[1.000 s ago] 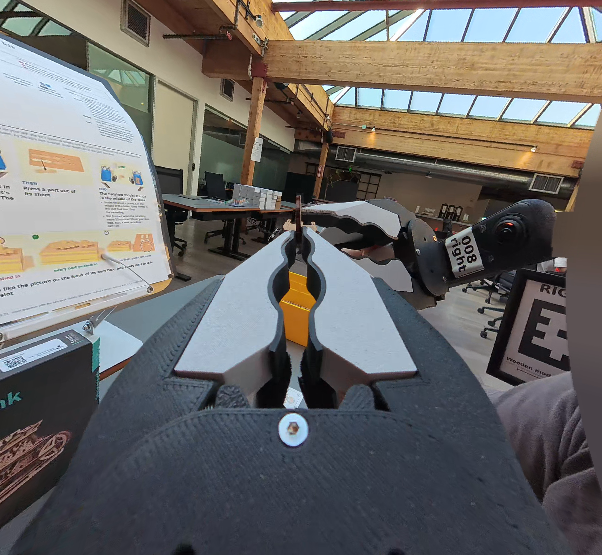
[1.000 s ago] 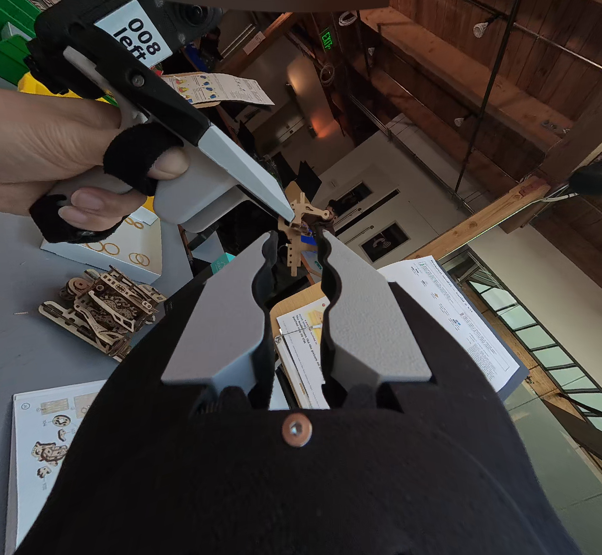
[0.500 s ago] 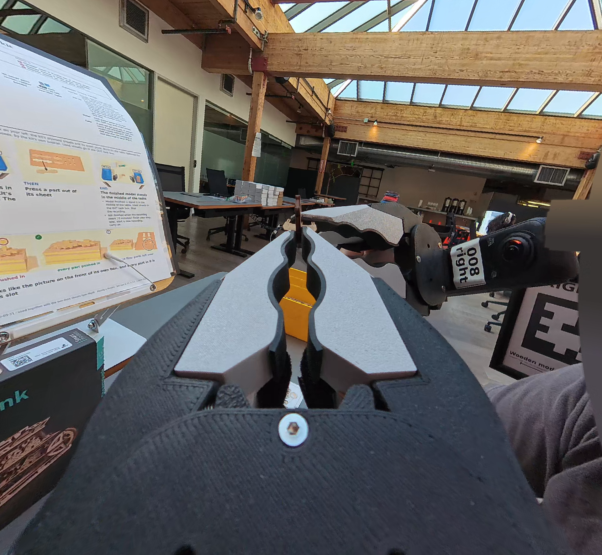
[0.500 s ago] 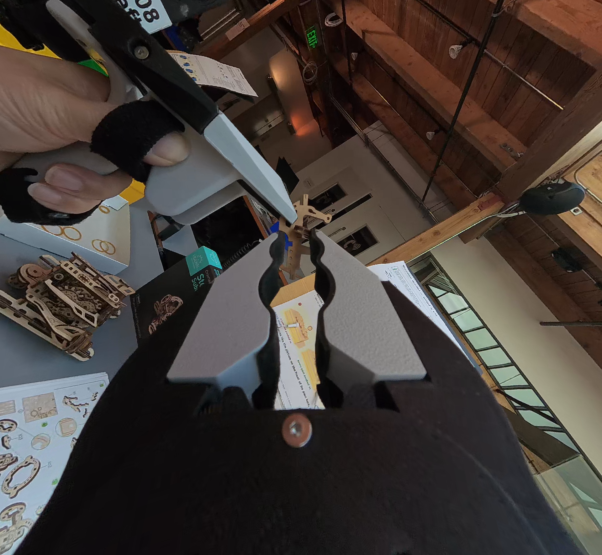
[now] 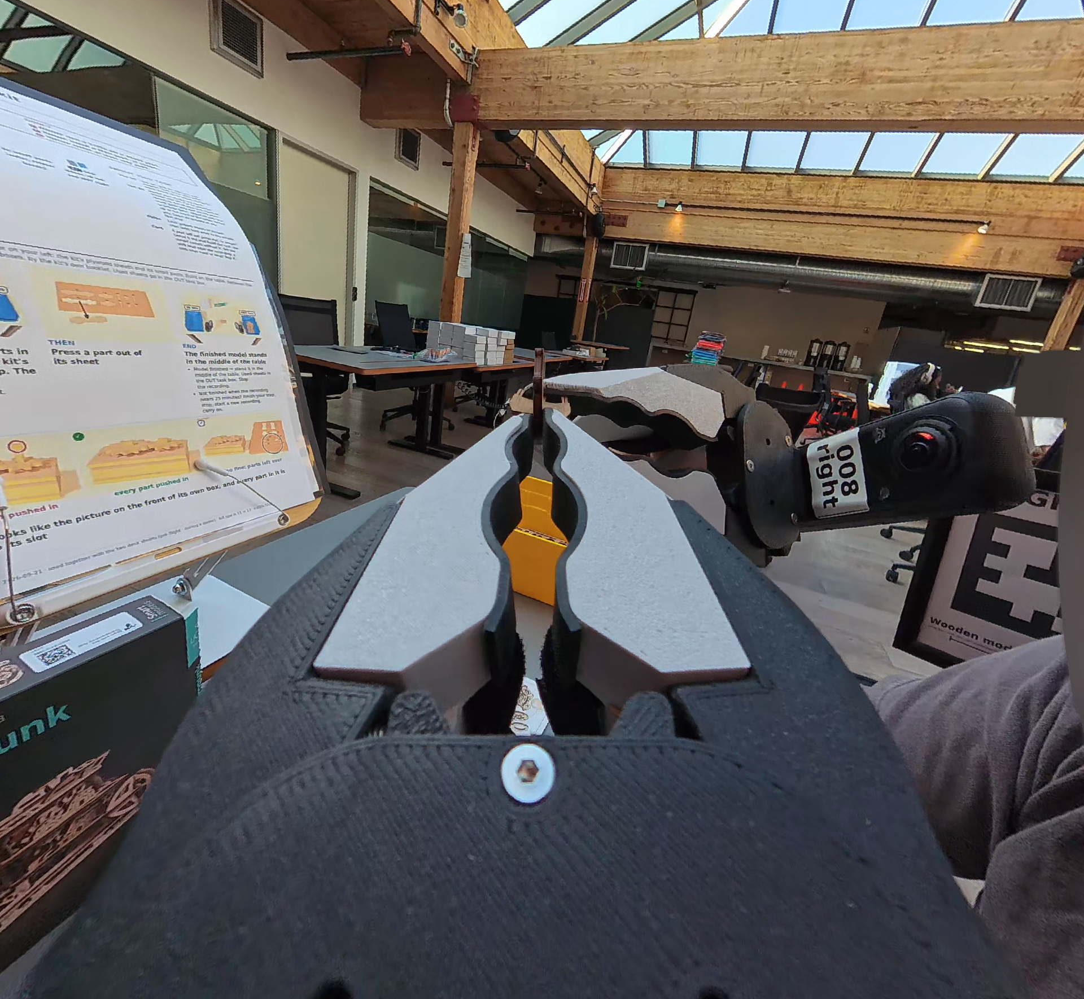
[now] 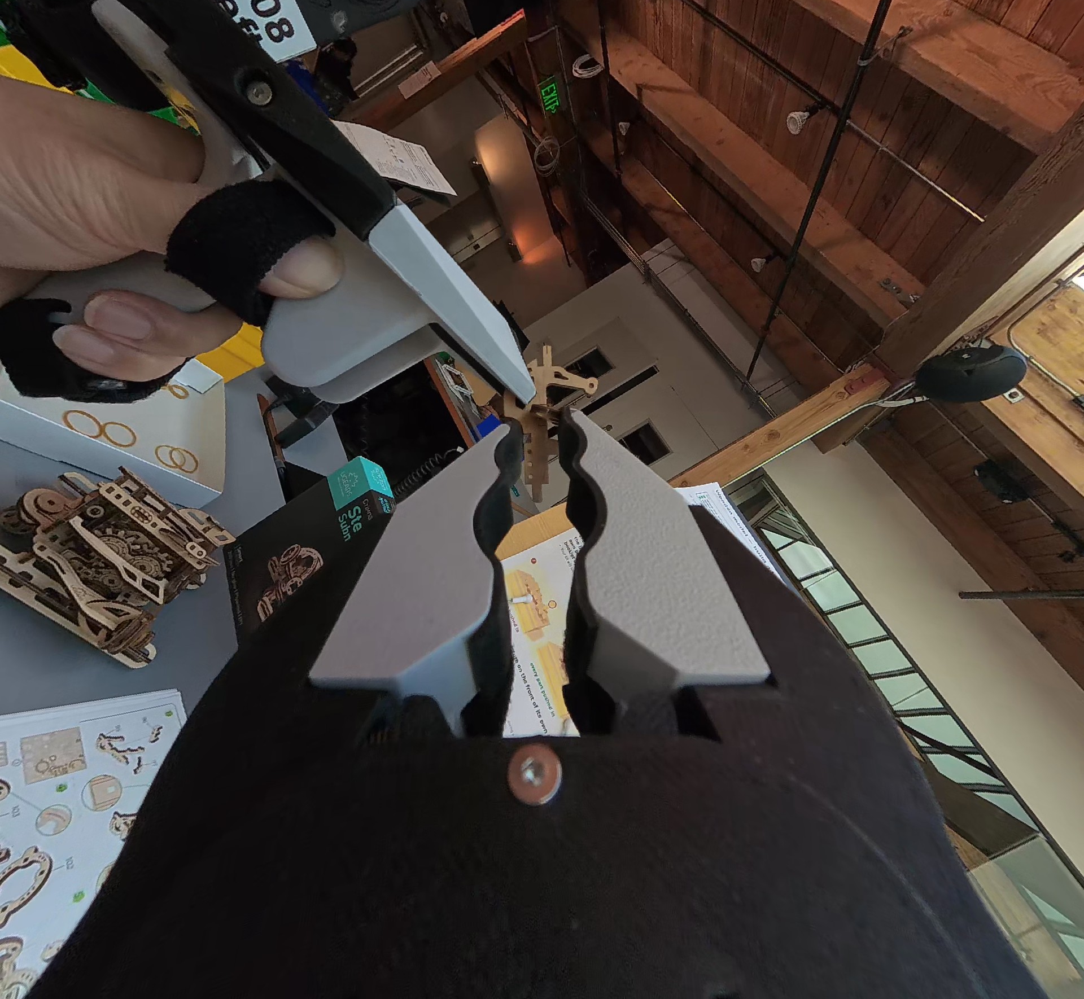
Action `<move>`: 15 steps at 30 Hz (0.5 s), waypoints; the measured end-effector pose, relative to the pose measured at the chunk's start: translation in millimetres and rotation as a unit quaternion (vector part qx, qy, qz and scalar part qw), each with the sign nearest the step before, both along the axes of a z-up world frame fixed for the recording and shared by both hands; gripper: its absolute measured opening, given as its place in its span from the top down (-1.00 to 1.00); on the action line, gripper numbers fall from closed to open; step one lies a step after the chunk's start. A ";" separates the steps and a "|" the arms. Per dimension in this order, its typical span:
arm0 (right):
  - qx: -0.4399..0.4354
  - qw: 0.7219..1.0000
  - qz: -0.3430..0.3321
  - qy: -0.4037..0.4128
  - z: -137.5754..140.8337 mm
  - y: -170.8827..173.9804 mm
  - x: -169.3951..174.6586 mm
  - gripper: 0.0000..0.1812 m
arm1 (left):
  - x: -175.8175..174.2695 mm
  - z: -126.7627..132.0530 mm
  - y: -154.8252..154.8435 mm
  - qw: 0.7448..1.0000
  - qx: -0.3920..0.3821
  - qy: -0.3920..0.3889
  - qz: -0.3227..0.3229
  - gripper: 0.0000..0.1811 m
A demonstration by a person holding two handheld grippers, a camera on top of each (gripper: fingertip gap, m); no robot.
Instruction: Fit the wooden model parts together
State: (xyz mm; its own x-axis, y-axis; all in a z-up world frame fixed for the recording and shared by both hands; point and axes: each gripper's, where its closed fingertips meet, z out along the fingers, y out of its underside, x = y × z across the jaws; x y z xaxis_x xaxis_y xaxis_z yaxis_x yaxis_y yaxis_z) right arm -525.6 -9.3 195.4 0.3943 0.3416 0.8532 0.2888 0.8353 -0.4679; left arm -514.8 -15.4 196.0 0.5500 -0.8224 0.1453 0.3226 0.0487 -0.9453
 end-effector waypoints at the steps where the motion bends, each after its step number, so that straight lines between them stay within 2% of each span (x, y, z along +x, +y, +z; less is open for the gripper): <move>1: 0.000 1.000 0.003 0.001 0.0 -0.2 0.1 0.89 | 0.0 0.0 -0.1 1.000 0.001 0.002 0.000 1.00; 8: -0.001 1.000 0.007 -0.010 -3.2 3.0 -0.8 0.86 | -1.7 -3.2 2.8 0.999 0.008 0.034 0.010 1.00; 11: -0.012 0.999 0.028 -0.044 -11.8 1.1 -0.8 0.78 | -1.8 -8.3 3.3 0.999 -0.024 0.036 -0.023 1.00; 15: -0.049 0.995 0.055 -0.074 -17.6 -3.0 9.5 0.80 | -4.8 -23.0 9.2 0.992 -0.091 0.041 -0.077 1.00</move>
